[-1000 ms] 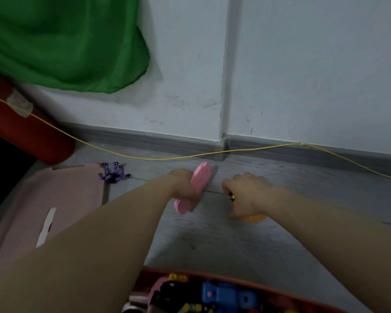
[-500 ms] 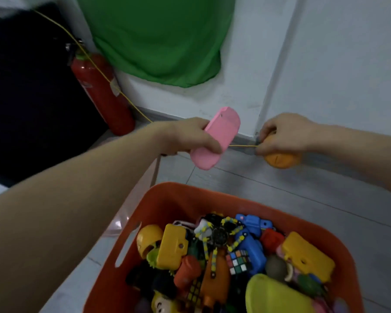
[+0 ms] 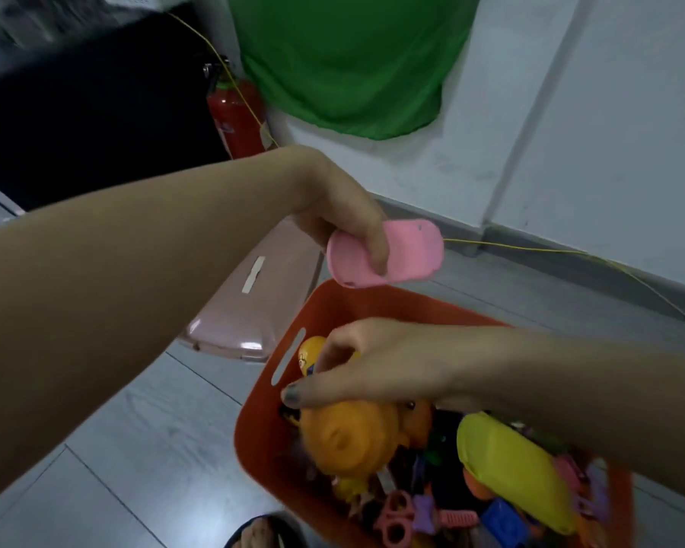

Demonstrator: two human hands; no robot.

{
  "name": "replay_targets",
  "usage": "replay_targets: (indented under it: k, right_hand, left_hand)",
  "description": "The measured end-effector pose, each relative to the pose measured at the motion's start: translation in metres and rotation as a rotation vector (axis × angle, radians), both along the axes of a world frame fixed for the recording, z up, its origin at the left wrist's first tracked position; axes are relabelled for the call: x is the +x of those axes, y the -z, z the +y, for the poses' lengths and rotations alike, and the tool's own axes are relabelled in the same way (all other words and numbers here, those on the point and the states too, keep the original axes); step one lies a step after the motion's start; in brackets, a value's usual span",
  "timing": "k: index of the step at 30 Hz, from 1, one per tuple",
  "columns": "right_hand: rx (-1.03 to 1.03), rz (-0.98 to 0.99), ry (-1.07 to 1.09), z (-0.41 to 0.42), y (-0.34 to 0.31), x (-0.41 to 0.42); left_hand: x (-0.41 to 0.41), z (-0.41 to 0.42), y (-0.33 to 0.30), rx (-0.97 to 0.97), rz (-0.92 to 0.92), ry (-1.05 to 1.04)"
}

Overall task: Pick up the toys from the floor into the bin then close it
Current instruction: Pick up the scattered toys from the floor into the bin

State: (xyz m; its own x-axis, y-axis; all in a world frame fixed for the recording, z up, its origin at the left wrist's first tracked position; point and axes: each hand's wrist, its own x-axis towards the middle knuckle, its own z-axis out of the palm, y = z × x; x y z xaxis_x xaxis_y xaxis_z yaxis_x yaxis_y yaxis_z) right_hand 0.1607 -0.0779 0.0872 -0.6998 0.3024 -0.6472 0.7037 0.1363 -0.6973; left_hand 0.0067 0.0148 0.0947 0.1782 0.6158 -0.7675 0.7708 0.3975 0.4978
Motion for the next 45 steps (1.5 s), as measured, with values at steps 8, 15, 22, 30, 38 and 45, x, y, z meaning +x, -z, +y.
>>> replay_targets:
  k: [8, 15, 22, 30, 38, 45]
  right_hand:
    - [-0.188, -0.233, -0.043, 0.036, -0.006, 0.033]
    - [-0.257, -0.117, -0.097, 0.08, -0.029, 0.062]
    - [0.172, -0.085, 0.124, 0.1, 0.03, 0.049]
    - [0.253, 0.007, 0.29, 0.146, 0.053, 0.019]
    - [0.352, -0.097, 0.251, 0.206, 0.084, -0.048]
    - [0.298, -0.209, 0.129, 0.256, 0.136, -0.118]
  left_hand:
    - [0.029, -0.023, 0.027, -0.044, -0.01, 0.163]
    - [0.048, -0.034, 0.047, -0.058, -0.05, 0.308]
    - [0.053, -0.035, 0.055, -0.082, 0.125, 0.385]
    - [0.034, -0.009, 0.033, -0.062, 0.015, 0.155]
    - [-0.065, 0.054, 0.079, 0.248, 0.139, -0.34]
    - [-0.111, 0.105, 0.168, 0.246, 0.271, -0.394]
